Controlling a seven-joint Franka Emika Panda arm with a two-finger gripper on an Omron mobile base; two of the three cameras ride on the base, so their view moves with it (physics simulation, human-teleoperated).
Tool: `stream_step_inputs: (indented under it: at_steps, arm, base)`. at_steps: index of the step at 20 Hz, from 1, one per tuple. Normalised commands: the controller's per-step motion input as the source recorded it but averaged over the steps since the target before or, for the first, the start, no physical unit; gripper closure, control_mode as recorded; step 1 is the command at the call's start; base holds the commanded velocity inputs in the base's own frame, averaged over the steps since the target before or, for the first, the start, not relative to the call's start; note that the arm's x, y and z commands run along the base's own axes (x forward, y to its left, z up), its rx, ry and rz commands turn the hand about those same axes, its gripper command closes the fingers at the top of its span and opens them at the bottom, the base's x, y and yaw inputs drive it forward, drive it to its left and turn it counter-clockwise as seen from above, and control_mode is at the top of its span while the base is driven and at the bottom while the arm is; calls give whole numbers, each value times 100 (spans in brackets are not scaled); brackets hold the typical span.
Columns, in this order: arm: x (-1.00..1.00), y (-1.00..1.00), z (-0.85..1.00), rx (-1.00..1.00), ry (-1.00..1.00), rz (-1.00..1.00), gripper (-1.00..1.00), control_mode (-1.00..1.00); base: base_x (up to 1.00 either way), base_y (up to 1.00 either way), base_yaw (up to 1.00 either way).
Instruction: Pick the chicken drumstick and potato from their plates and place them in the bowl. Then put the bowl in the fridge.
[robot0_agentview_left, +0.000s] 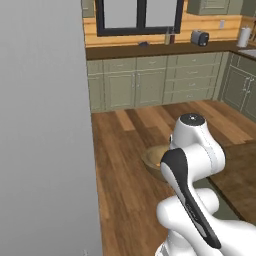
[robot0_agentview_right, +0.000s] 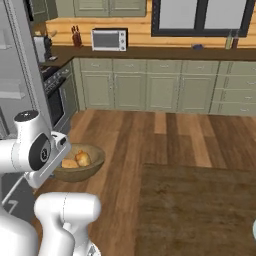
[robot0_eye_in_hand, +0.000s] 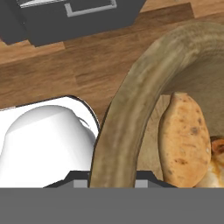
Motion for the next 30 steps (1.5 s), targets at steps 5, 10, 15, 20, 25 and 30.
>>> stream_step_inputs:
  at_steps: [5, 10, 15, 20, 25, 30]
  arm:
    - [0, 0, 0, 0, 0, 0, 100, 100]
    - [0, 0, 0, 0, 0, 0, 100, 100]
    - [0, 0, 0, 0, 0, 0, 100, 100]
    - [0, 0, 0, 0, 0, 0, 100, 100]
    - [0, 0, 0, 0, 0, 0, 100, 100]
    - [0, 0, 0, 0, 0, 0, 100, 100]
  base:
    - [59, -22, 0]
    - [67, -6, 0]
    - [65, 0, 0]
    - [50, 0, 0]
    - [51, 0, 0]
    - [42, 0, 0]
